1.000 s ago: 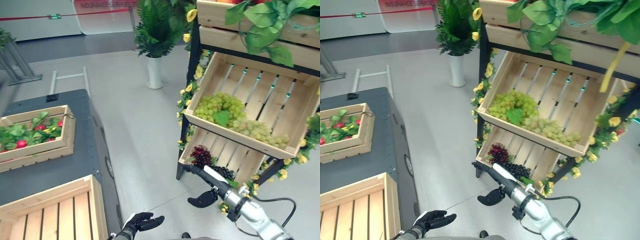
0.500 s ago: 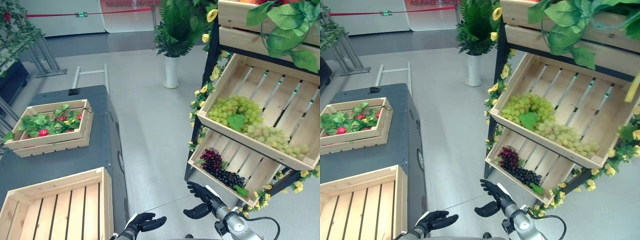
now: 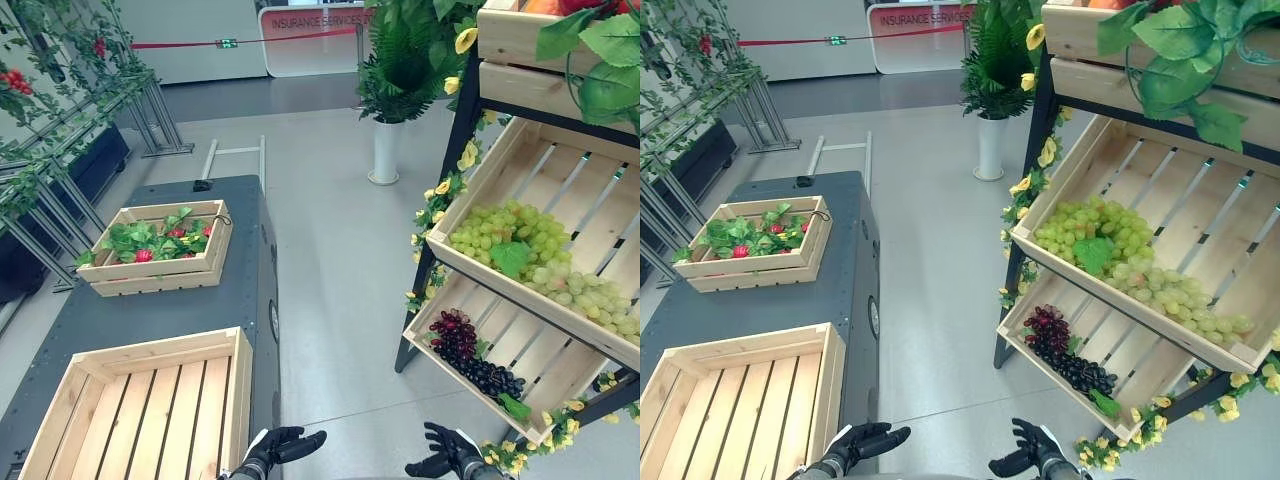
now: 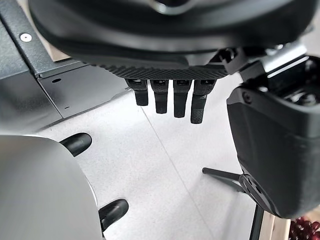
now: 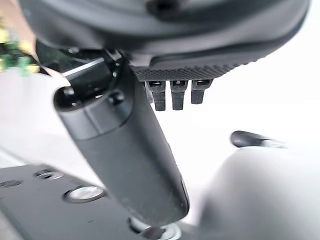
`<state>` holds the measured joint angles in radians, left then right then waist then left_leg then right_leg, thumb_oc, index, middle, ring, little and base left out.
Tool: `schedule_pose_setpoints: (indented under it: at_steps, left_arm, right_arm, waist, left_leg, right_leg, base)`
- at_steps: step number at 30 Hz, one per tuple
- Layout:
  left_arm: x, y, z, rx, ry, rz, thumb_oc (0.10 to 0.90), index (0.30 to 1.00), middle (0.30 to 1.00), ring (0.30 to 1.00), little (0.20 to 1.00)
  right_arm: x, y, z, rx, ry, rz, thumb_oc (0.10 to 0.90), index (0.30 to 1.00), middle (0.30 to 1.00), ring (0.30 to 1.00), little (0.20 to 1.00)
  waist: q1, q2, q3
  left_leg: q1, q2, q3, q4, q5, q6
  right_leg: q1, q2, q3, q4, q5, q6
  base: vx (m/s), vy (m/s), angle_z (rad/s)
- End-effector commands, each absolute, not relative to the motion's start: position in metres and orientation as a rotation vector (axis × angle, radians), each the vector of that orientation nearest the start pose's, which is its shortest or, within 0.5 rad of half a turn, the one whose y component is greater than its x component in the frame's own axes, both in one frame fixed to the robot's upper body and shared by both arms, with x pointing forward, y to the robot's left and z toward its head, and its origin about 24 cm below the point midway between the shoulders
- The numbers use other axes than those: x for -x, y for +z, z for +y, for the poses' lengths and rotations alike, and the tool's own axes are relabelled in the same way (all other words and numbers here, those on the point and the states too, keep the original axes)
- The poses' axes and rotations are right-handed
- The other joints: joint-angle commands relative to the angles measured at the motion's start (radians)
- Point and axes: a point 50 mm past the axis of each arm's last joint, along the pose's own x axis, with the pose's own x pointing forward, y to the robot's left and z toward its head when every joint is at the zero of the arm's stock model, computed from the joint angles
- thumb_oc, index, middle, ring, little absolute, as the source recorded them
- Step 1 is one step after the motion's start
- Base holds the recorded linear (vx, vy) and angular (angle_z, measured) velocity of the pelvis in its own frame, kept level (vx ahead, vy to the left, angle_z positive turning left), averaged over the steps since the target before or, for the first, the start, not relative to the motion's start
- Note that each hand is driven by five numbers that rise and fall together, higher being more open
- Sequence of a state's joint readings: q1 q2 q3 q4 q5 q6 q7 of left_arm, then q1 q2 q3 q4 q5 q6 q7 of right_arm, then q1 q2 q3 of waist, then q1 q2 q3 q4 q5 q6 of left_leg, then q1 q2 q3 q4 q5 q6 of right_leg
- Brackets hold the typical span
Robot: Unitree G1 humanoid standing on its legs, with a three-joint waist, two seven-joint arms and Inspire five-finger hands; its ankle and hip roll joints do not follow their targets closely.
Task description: Pick up the fruits from the basket on one side to the basket on the other side
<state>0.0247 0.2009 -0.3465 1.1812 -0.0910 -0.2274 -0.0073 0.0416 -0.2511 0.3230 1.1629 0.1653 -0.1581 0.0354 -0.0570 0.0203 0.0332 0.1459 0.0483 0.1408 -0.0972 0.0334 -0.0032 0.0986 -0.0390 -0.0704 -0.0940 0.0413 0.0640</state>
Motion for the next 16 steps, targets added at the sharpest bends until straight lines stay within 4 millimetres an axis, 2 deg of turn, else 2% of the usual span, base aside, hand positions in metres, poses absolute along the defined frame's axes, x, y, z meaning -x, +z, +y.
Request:
schedule_pose_setpoints:
  at_steps: [1, 9, 16]
  left_arm:
    - [-0.122, -0.155, 0.18, -0.271, -0.239, 0.946, 0.8, 0.9, 0.9, 0.9, 0.9]
    - [-0.13, -0.153, 0.173, -0.278, -0.329, 0.923, 0.8, 0.9, 0.9, 0.9, 0.9]
    - [-0.138, -0.15, 0.171, -0.296, -0.371, 0.898, 0.8, 0.9, 0.9, 0.9, 0.9]
  right_arm:
    - [-0.13, -0.151, -0.2, 0.22, 0.118, 0.959, 0.8, 0.9, 0.9, 0.9, 0.9]
    - [-0.13, -0.152, -0.196, 0.285, 0.118, 0.961, 0.8, 0.9, 0.9, 0.9, 0.9]
    - [-0.127, -0.153, -0.201, 0.313, 0.084, 0.994, 0.8, 0.9, 0.9, 0.9, 0.9]
  waist:
    - [0.042, -0.016, 0.034]
    - [0.06, -0.009, 0.044]
    - [0.059, -0.004, 0.05]
  left_leg:
    - [0.014, -0.081, -0.058, 0.011, -0.128, 0.035]
    - [0.005, -0.089, -0.09, 0.013, -0.121, 0.033]
    - [0.008, -0.088, -0.09, 0.01, -0.119, 0.032]
  right_leg:
    - [0.034, 0.028, -0.058, 0.05, -0.105, -0.016]
    - [0.041, 0.021, -0.089, 0.043, -0.109, -0.018]
    - [0.046, 0.018, -0.1, 0.042, -0.112, -0.016]
  base:
    - [0.0, 0.0, 0.0]
    - [0.0, -0.008, 0.17]
    - [0.0, 0.006, 0.08]
